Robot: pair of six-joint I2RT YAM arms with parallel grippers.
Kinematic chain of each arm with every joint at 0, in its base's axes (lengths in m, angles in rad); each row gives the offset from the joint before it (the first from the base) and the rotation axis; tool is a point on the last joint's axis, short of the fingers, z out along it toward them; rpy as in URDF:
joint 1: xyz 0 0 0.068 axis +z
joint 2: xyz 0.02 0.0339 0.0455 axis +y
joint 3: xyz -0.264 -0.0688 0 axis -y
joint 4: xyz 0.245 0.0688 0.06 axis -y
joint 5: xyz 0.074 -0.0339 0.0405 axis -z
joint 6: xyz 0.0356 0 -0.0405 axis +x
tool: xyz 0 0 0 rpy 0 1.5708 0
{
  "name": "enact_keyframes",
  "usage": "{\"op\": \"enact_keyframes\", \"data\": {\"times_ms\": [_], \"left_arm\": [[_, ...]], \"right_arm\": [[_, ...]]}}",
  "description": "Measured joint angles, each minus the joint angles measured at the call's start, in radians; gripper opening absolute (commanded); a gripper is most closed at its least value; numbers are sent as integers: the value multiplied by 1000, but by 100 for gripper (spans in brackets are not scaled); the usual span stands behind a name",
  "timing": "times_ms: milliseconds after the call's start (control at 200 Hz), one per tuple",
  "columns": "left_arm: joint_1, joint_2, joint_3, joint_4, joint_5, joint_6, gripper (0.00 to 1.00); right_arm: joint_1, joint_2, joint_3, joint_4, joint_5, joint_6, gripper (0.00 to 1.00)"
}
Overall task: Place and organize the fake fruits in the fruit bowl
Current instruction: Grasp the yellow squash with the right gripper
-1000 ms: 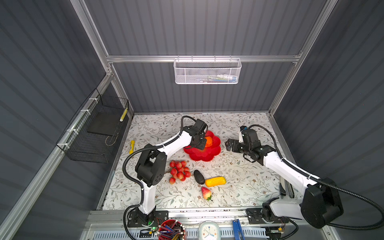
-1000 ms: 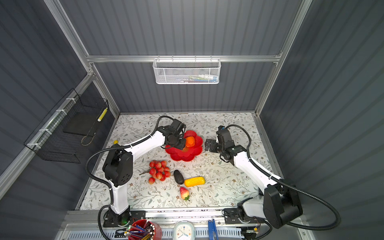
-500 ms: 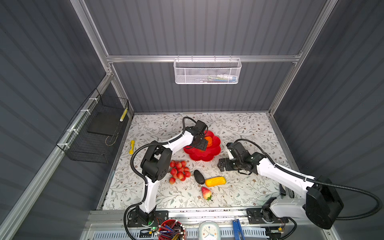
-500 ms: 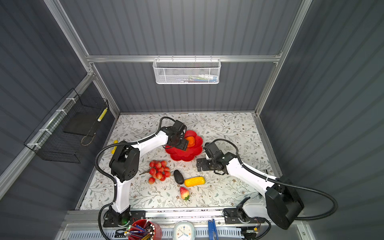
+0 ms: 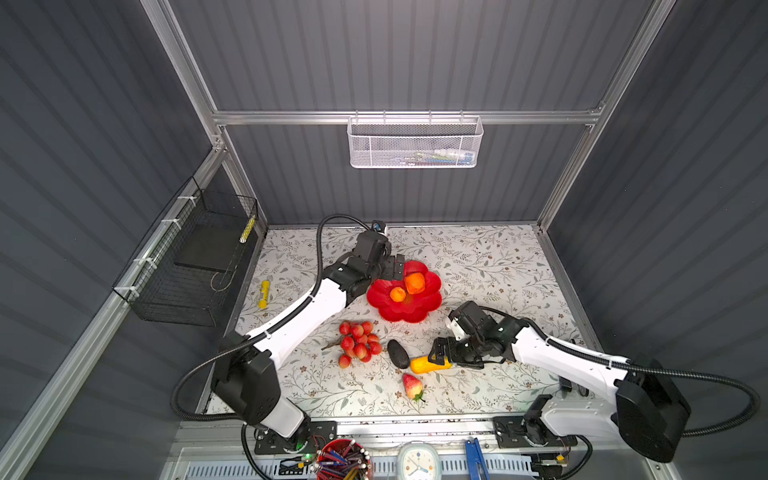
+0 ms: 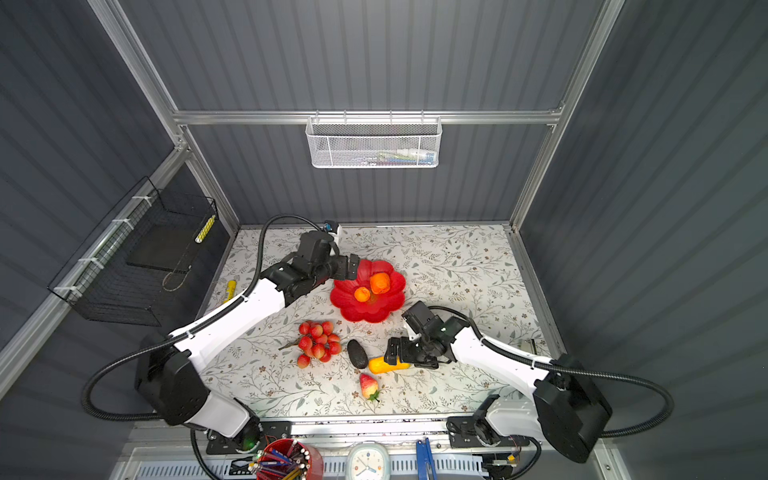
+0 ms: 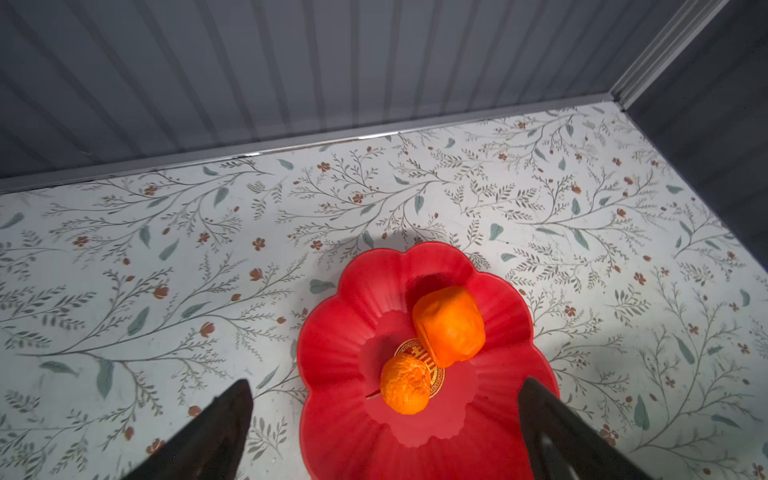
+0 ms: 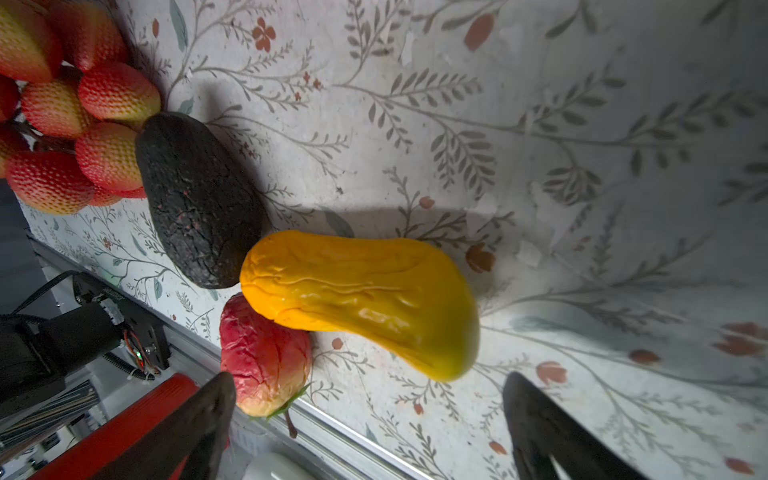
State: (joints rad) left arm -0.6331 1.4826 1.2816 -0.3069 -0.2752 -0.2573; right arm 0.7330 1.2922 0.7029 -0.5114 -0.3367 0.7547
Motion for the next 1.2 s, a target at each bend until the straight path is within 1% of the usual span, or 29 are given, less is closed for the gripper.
{"op": "enact_keyframes", "data": {"times_ms": [155, 300, 425, 530, 650, 810, 941, 1106, 1166, 1201], "left_arm": [[6, -106, -72, 5, -63, -9, 100], [9, -197, -121, 1, -127, -9, 100], [13, -261, -157, -5, -171, -12, 100], [13, -301, -187, -19, -198, -17, 100], [13, -323, -200, -35, -224, -22, 100], [13, -356, -218, -58, -253, -25, 100], [13, -390, -232, -78, -274, -25, 100], [13, -427, -255, -82, -292, -26, 100], [13, -436, -263, -85, -295, -27, 100], [13, -438, -264, -87, -295, -27, 100]], "right_arm": [[0, 27, 6, 19, -53, 24, 99], [0, 106, 48, 41, -80, 27, 99], [0, 169, 106, 48, -71, 20, 99], [0, 212, 155, 53, -39, 6, 96], [-3, 266, 196, 56, 8, -3, 88], [-6, 348, 231, 53, 37, -22, 75], [-6, 391, 256, 43, 58, -32, 58], [-7, 383, 264, 36, 99, -36, 40], [-7, 357, 259, 35, 123, -35, 36], [-7, 333, 253, 35, 136, -31, 36]]}}
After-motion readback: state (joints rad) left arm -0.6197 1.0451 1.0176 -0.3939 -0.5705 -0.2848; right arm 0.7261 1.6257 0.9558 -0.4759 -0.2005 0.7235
